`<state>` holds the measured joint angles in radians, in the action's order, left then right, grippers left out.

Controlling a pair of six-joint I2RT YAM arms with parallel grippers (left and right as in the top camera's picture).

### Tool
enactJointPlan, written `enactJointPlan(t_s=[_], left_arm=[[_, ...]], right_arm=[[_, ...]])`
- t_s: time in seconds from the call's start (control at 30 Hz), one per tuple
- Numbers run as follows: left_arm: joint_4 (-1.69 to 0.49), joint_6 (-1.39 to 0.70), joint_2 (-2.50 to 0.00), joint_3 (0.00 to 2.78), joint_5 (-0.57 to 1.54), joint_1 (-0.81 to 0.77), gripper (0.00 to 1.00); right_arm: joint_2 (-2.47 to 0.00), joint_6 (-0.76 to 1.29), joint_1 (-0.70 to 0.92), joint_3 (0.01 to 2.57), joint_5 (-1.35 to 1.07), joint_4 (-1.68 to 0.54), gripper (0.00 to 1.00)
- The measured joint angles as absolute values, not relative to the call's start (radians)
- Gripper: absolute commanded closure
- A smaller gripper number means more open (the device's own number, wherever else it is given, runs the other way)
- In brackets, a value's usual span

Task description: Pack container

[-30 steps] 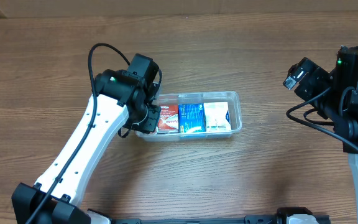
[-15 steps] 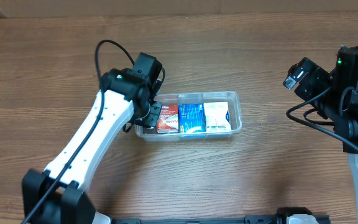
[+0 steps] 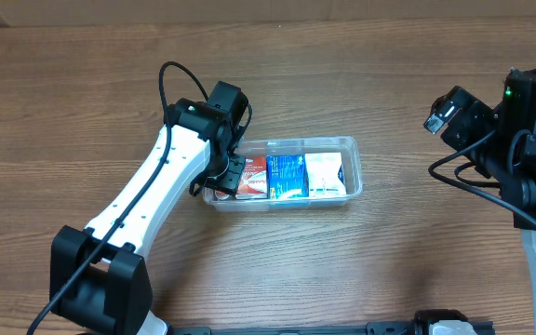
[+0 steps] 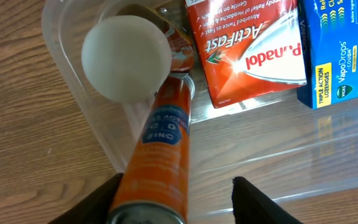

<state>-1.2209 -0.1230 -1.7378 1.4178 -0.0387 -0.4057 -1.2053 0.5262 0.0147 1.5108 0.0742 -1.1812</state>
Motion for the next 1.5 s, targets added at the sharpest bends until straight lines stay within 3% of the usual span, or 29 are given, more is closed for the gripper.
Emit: enactJointPlan(t_s=[0.1, 0.3, 0.33, 0.47, 0.67, 1.33, 1.5], left_arm=[[-1.222, -0.129, -1.736, 1.418, -0.034, -0.406, 0.47], [-1.33, -0.221, -1.623, 1.468, -0.083, -0.369, 0.35], [-1.356, -0.236, -1.597, 1.493, -0.096, -0.352, 0.23], [-1.441, -0.288, -1.439, 1.667, -0.144, -0.194, 0.0], [-1.475, -0.301, -1.225, 1.742, -0.159, -0.007, 0.0], [-1.49, -0.308, -1.266, 1.742, -0.124, 0.002, 0.0], [-1.491, -0.308, -1.286, 1.742, -0.124, 0.002, 0.0]], right_arm=[[-1.205, 0.526, 0.015, 1.511, 0.074, -1.181, 0.0], [-1.205, 0.527, 0.015, 1.511, 0.074, -1.181, 0.0], [-1.205, 0.527, 0.015, 1.511, 0.074, -1.181, 0.0], [-1.205, 0.526, 0.015, 1.511, 0.074, -1.181, 0.0], [-1.205, 0.526, 0.015, 1.511, 0.075, -1.181, 0.0], [-1.197, 0.509, 0.015, 1.507, 0.091, -1.204, 0.0], [-0.972, 0.358, 0.015, 1.357, 0.1, -1.098, 0.0]])
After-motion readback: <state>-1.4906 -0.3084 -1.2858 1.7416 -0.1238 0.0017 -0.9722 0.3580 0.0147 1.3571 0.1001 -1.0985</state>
